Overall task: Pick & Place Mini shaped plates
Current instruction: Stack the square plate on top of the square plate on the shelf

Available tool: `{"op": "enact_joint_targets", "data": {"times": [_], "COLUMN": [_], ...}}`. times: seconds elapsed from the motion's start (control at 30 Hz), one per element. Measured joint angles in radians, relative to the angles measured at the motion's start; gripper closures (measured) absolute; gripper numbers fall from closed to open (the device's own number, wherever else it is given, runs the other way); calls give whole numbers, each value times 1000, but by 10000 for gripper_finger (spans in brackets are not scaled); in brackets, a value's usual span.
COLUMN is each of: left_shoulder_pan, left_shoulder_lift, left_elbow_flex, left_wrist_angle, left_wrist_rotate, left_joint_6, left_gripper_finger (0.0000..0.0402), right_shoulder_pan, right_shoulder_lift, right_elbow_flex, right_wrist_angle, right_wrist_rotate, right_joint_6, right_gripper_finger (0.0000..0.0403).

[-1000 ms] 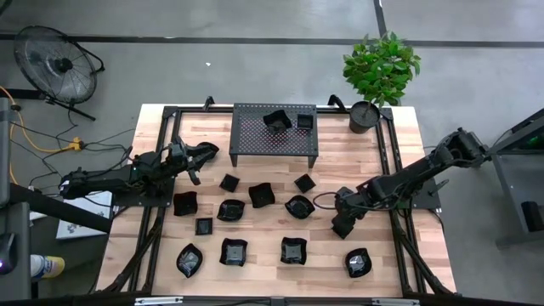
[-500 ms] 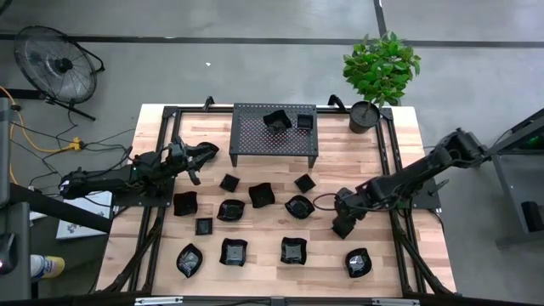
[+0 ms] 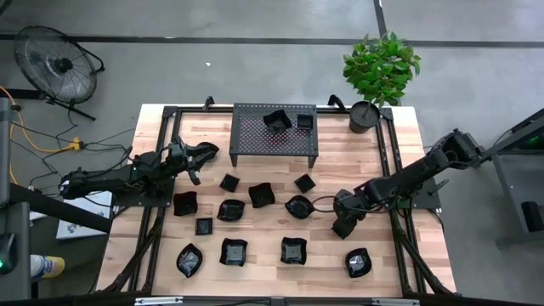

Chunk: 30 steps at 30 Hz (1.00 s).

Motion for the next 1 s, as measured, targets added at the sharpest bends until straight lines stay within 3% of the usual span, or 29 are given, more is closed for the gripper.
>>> {"op": "enact_joint_targets", "data": {"times": [0.4,0.77,1.0], "left_shoulder_pan": [0,0,0], "left_shoulder_lift": [0,0,0], "left_elbow_flex": [0,0,0], "left_wrist_angle": [0,0,0], "left_wrist_rotate": [0,0,0], "left_joint_6": [0,0,0], "left_gripper_finger": [284,284,284], "right_shoulder_pan": [0,0,-8], "right_shoulder_lift": [-1,-2,-3], "right_elbow_flex": [0,49,153], "right_wrist_angle": [1,-21,-182], "right_wrist_rotate": [-26,-59,-39], "right_joint_6": [-12,-19,-38], "right_gripper_finger": [395,399,399]}}
